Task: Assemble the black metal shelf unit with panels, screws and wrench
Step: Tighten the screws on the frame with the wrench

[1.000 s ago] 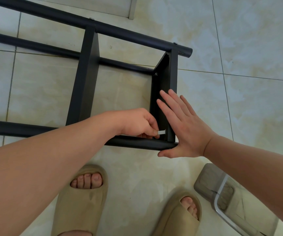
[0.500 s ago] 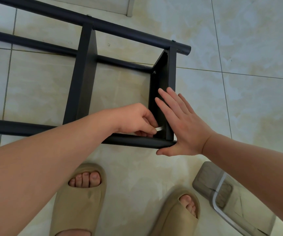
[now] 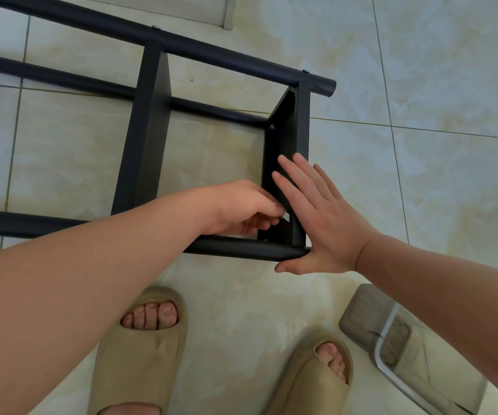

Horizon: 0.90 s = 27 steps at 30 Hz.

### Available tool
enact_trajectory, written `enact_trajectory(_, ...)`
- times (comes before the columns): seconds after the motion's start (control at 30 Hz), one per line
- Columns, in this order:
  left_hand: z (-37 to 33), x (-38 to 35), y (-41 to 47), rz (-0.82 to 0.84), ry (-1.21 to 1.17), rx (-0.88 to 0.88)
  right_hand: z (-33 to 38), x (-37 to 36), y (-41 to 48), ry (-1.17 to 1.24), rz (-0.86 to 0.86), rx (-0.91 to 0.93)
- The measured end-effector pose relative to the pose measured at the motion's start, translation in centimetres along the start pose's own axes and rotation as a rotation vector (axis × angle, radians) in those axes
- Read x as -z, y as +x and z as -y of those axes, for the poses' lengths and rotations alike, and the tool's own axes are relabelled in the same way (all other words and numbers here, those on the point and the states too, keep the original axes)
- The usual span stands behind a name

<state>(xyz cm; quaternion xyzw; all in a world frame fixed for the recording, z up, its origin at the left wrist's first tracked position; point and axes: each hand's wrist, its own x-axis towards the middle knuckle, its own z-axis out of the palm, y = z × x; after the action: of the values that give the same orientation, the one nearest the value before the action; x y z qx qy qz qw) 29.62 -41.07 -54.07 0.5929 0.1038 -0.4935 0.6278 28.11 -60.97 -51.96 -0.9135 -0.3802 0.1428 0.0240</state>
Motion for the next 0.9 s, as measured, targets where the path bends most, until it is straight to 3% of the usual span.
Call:
enact_trajectory(0.07,0.24,0.05,0.10,-0.003,-0.037,0.026,0.01,0.02,-0.02,0.000,0.000,-0.003)
enact_trajectory(0.27,0.57,0.20,0.22,-0.039,0.182,-0.034,0.07,0.10,-0.03,-0.077,-0.001,-0.001)
enact_trajectory(0.47,0.42,0.27,0.05,-0.062,0.114,-0.063,0.22,0.11,-0.13,-0.118,-0.028,-0.008)
enact_trajectory(0.7,-0.05,-0.16,0.17,-0.081,0.271,-0.148,0.13,0.03,-0.09,-0.061,-0.017,-0.011)
enact_trajectory(0.9,-0.22,-0.41,0.20,-0.078,0.205,-0.134,0.10,-0.02,-0.02,-0.033,-0.011,-0.010)
